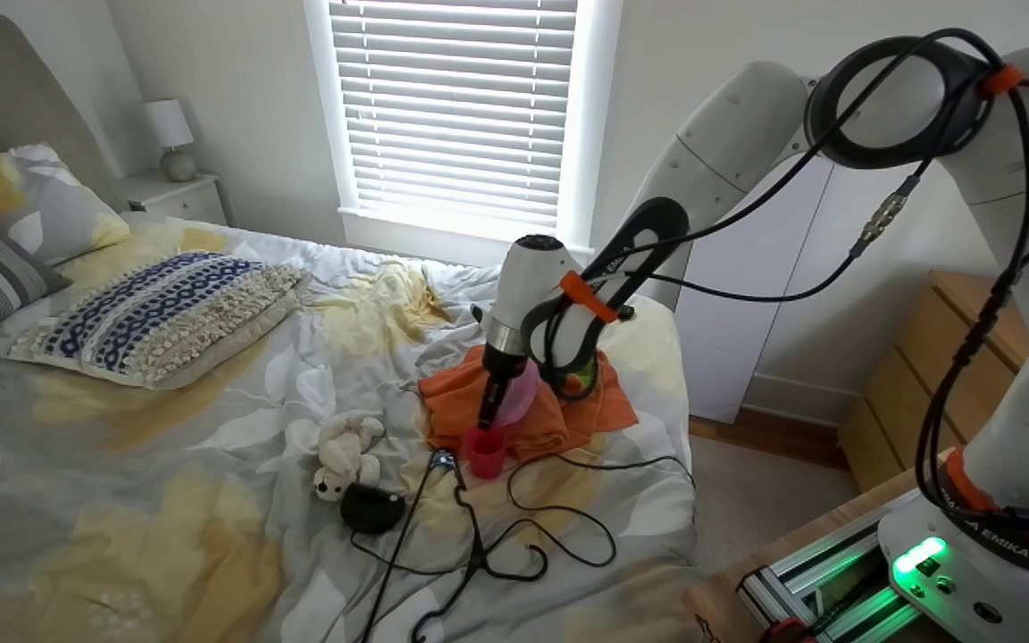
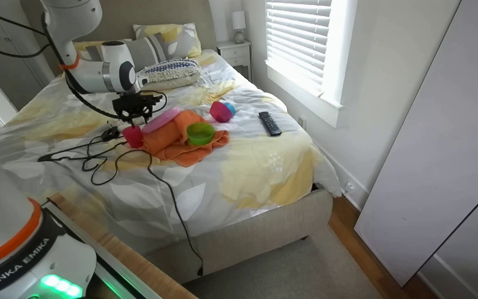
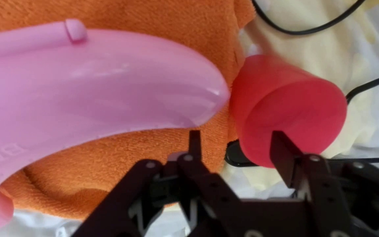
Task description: Pick up the pink cup and put it on the left side of the orange blanket on the bed
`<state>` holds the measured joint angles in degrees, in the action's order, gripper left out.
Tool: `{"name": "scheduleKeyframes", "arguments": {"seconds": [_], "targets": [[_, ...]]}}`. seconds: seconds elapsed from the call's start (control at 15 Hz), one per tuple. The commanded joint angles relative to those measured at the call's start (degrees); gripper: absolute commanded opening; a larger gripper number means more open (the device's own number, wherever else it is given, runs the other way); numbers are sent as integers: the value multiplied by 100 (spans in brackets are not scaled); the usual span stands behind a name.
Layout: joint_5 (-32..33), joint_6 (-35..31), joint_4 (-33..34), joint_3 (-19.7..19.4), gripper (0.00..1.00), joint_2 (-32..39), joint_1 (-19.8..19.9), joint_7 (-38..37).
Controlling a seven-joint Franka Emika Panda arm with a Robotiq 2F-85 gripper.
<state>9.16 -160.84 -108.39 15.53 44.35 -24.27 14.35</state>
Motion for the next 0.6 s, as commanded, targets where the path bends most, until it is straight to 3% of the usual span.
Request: {"name": "scheduleKeyframes", "arguments": {"seconds": [0.0,0.13,0.4,0.53], "targets": [[59,189,-66,193,88,-206,82,-41],[-163,500,-179,585,100,-413,357,110],[-445,1288,-441,800,100,-1069,566,-41],[-905,1606,-659,897,100,-1436,810,-143]]}}
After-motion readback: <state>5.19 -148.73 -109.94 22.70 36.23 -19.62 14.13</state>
